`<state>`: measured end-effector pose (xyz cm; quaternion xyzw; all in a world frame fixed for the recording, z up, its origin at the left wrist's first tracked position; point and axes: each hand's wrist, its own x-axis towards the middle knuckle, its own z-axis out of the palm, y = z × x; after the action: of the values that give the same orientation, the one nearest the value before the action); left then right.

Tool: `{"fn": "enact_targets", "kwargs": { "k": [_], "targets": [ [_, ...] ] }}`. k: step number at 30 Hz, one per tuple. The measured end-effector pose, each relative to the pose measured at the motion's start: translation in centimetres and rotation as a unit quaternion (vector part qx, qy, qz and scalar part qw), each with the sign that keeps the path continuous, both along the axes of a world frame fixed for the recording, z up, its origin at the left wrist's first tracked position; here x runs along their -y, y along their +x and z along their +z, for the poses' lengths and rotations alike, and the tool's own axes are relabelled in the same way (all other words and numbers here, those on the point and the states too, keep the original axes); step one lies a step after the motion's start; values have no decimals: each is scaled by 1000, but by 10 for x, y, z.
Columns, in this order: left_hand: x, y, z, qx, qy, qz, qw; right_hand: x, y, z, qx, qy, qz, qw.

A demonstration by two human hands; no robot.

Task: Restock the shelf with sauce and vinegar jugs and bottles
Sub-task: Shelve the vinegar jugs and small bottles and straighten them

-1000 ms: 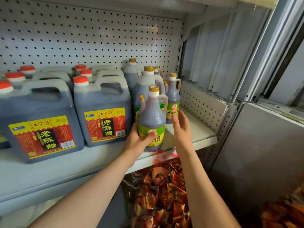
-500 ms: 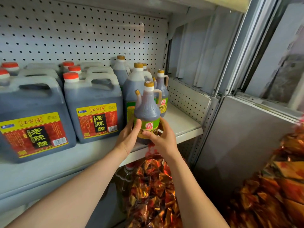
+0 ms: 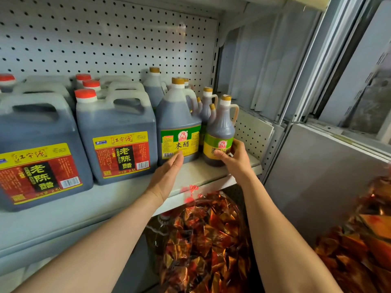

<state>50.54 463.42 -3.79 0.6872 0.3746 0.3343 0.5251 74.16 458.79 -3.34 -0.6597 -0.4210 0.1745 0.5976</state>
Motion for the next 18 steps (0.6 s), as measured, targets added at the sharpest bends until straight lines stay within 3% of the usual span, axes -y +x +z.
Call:
{"fn": "enact_targets", "kwargs": {
  "k": [8, 18],
  "targets": [
    [9, -2, 7, 22, 0, 2, 1000, -23, 3, 1, 24, -21, 5, 999],
    [13, -3, 13, -30, 41, 24, 998, 6, -28, 21, 38, -82, -34, 995]
  ]
}}
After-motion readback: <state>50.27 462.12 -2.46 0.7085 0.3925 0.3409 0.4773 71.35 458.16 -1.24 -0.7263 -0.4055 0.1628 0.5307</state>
